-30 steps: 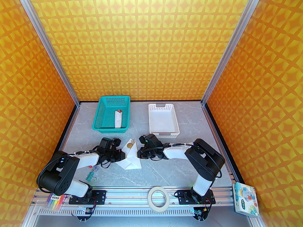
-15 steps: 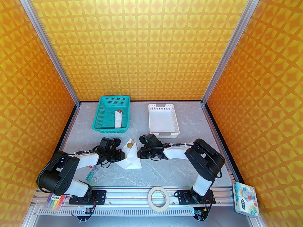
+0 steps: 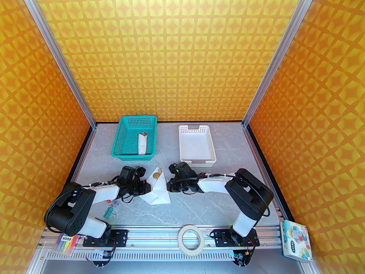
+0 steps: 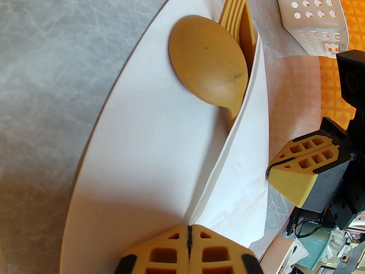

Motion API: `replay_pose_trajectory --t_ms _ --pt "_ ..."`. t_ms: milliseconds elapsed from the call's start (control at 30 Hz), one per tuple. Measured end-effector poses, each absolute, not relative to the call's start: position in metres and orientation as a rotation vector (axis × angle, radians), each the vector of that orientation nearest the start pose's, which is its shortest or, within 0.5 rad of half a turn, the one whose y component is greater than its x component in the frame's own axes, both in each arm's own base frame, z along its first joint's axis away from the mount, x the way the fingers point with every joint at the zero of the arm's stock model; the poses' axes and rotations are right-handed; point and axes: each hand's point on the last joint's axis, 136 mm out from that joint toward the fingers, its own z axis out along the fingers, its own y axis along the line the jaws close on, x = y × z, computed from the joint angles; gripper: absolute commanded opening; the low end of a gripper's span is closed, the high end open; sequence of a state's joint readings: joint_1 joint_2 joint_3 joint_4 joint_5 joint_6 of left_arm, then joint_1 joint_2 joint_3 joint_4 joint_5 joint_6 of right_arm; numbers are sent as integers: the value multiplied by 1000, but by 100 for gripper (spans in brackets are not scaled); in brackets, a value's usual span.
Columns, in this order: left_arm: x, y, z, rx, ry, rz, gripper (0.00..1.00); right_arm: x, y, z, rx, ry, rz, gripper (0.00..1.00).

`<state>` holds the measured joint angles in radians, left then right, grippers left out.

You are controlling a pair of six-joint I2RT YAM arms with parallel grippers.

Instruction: Place the utensils on the paper napkin and roll it up

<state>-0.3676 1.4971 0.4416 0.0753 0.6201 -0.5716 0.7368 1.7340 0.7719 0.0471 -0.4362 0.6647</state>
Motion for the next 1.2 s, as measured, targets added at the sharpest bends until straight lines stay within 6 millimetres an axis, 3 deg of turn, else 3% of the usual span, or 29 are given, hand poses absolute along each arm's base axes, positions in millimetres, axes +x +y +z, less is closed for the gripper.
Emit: replay_pose_trajectory --t_ms 700,1033,1200 --pt "237 -199 16 -10 2683 -1129 0 240 308 20 -308 2756 975 0" --pt "237 -199 16 -5 2684 -1126 0 269 331 62 -346 2643 1005 0" --pt "237 -199 16 -4 2684 -1126 0 282 336 55 -331 2641 1002 0"
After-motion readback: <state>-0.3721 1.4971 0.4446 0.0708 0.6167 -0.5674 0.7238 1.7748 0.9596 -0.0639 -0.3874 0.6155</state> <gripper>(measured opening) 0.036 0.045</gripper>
